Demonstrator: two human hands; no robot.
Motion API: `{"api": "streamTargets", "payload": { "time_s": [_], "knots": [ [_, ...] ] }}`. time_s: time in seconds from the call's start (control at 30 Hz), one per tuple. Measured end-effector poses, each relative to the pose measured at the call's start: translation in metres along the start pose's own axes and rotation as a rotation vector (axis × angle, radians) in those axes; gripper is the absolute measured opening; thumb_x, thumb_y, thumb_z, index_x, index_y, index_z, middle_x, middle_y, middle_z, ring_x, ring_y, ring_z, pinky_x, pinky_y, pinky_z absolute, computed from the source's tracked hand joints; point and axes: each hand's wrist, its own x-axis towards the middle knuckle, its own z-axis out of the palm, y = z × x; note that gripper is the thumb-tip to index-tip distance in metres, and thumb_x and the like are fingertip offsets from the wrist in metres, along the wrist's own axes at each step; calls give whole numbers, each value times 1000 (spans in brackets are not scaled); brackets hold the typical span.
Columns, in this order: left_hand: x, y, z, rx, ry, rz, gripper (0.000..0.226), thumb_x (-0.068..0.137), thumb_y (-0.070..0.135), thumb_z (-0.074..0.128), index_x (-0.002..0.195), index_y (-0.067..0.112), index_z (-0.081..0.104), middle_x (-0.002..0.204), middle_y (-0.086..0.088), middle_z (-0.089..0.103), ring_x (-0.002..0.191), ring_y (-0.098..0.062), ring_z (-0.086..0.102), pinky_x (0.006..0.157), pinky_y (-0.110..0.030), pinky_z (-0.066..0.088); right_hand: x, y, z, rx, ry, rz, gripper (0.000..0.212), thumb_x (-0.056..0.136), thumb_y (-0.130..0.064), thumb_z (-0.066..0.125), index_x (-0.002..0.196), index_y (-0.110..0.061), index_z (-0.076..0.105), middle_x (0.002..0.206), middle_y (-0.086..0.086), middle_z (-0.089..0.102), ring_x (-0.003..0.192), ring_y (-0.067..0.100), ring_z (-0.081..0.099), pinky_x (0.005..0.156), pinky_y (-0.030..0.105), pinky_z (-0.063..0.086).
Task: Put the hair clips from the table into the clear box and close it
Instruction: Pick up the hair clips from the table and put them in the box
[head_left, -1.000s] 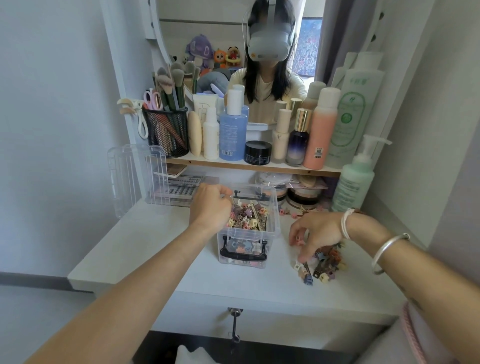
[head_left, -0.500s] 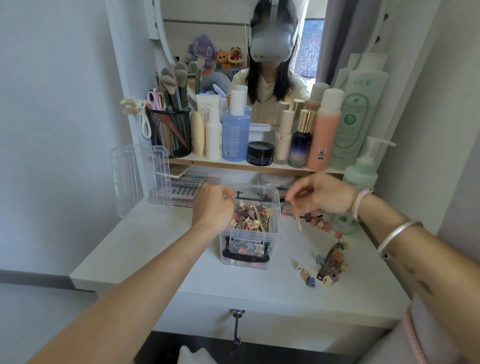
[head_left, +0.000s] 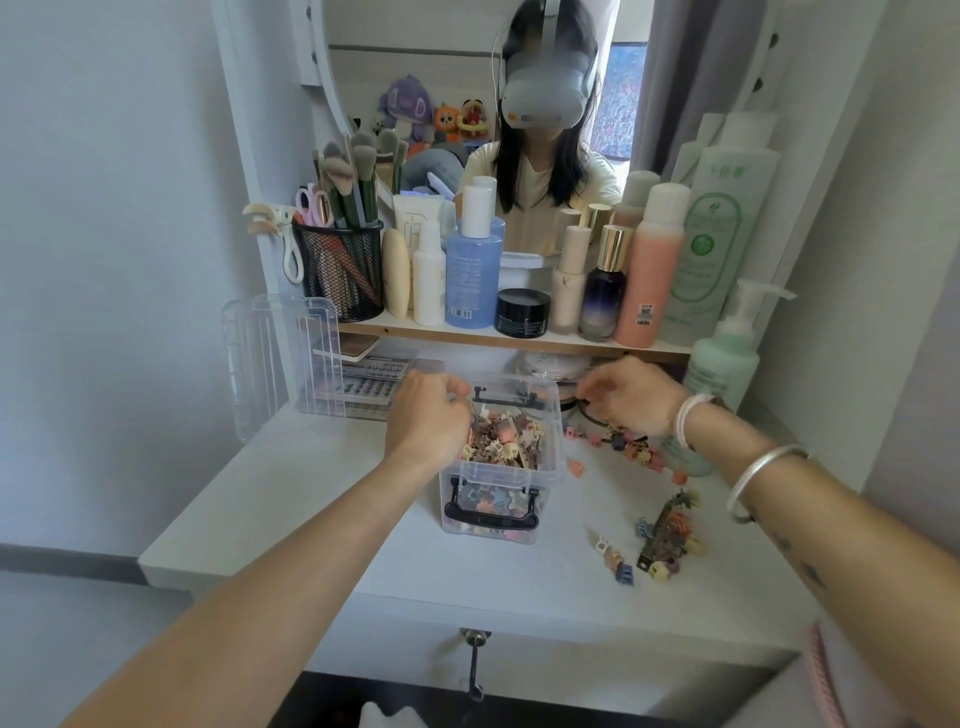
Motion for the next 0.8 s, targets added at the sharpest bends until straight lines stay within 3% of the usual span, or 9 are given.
{"api": "streamTargets", "payload": {
  "time_s": [0.07,0.2,0.3,0.37,0.43,0.6,0.67,0.73,0.8],
  "knots": [
    [2,0,0,-3,0,-4,27,90,7,45,106,11,66,132,-11,53,112,-29,56,100,-39,45,3,10,15,-205,-92,-11,40,87,-13,56,126,-12,53,132,7,54,121,24,50,101,29,39],
    [8,-2,-1,15,3,-11,26,91,10,45,107,13,65,130,-9,54,107,-31,59,94,-37,46,19,19,42,-208,-251,-8,60,82,-25,62,137,-18,40,133,5,52,124,24,47,100,31,39],
    [12,-3,-2,26,5,-4,26,91,11,45,108,14,65,127,-9,56,100,-33,62,89,-37,47,26,19,47,-231,-260,-31,50,83,-22,59,132,-16,48,121,8,61,111,24,54,94,30,42],
    [13,-3,-2,30,6,-3,26,91,12,45,108,13,65,126,-9,57,99,-34,62,89,-38,48,25,16,46,-279,-229,-69,31,83,-17,60,113,-10,61,110,9,67,94,21,55,84,26,43],
    [13,-3,-2,26,6,1,26,91,12,44,107,13,65,124,-10,58,99,-35,62,89,-38,48,22,14,43,-301,-192,-90,20,80,-9,62,99,-8,68,106,8,69,94,21,59,81,24,45],
    [11,-3,-2,18,8,6,27,92,12,44,109,12,65,126,-10,56,100,-33,61,89,-36,46,10,8,35,-314,-167,-124,23,77,4,59,93,-7,72,97,8,72,93,20,64,79,22,49],
    [11,-3,-3,24,3,13,27,92,12,44,110,11,64,125,-10,56,100,-32,61,89,-35,45,8,2,15,-177,-59,-135,21,78,4,59,90,-8,72,83,2,68,79,12,62,73,15,45],
    [11,-3,-3,35,-6,16,28,92,11,43,111,11,64,126,-11,56,100,-32,61,90,-35,45,3,-14,-5,191,20,-149,17,79,6,62,83,-8,71,71,0,63,63,4,59,66,12,48],
    [11,-2,-3,46,-13,17,28,93,11,43,112,11,63,127,-11,55,100,-32,61,91,-36,46,-1,-31,-13,480,-19,-209,18,78,5,65,78,-12,69,73,0,64,67,6,61,77,20,51]
  ]
}}
